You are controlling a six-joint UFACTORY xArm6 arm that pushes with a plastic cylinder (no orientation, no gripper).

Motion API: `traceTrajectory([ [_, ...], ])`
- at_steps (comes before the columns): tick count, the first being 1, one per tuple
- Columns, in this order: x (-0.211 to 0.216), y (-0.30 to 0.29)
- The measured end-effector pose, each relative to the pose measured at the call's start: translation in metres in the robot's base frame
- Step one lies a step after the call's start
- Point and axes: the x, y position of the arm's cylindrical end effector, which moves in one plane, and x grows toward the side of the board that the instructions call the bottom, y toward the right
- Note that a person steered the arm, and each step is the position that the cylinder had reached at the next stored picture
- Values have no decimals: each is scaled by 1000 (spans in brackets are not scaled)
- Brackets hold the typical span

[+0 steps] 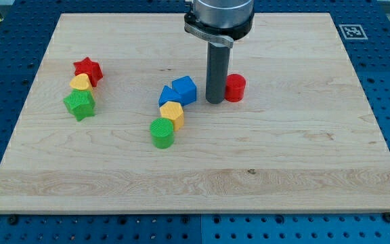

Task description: Separate the red circle from the group of blocks

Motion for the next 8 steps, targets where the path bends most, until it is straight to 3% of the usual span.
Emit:
traceTrajectory([
  [2, -42, -17],
  [3, -48, 6],
  [4, -26, 14],
  [8, -4, 32],
])
